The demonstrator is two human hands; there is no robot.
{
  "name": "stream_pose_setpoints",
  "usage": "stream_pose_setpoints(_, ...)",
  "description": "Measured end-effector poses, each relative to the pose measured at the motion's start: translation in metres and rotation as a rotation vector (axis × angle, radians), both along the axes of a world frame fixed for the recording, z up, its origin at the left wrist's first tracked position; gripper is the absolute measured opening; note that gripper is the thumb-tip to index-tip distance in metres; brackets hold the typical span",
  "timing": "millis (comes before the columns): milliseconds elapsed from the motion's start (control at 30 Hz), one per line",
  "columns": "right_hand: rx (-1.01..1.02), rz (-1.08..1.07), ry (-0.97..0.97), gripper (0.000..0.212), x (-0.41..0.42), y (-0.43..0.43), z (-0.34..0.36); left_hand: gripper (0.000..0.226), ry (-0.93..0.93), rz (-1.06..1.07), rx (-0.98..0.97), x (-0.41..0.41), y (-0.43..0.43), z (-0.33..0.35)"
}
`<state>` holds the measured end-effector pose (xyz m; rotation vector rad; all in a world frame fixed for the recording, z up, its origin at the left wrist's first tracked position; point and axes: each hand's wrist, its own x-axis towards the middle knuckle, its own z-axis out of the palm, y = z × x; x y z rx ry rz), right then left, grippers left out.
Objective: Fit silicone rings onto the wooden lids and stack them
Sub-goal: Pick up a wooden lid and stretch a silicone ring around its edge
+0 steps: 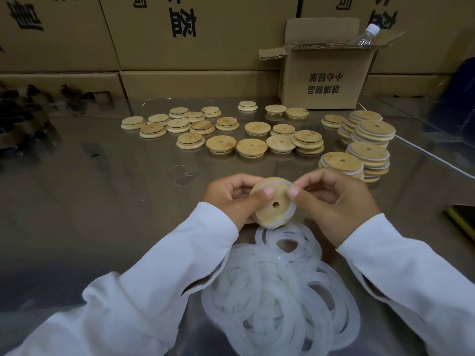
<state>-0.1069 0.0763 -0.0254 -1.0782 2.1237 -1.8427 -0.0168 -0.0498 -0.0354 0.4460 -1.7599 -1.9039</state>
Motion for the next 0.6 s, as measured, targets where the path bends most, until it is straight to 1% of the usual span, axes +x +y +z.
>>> stream_pose_setpoints(167,0.014,-0.135,0.12,0.009,0.001,-0.001,-0.002,0.007,0.019,0.038,0.056,-0.002,0.001,0.0)
stream_pose_setpoints(333,0.086,-0.18,0.268,0.013,-0.001,-0.001,-0.003,0.005,0.008,0.028,0.024,-0.001,0.0,0.002)
stream_pose_setpoints(367,0.103,-0.182,0.274,0.015,-0.002,-0.001,-0.003,0.005,0.009,0.029,0.022,-0.001,0.001,0.002)
stream_pose_setpoints(533,0.138,-0.128,0.153,0.021,-0.008,0.0,-0.002,0.006,0.005,0.046,-0.006,-0.003,0.003,0.003)
stream_pose_setpoints(600,0.154,-0.112,0.144,0.022,-0.009,0.0,-0.001,0.007,0.01,0.057,0.003,-0.004,0.002,0.003)
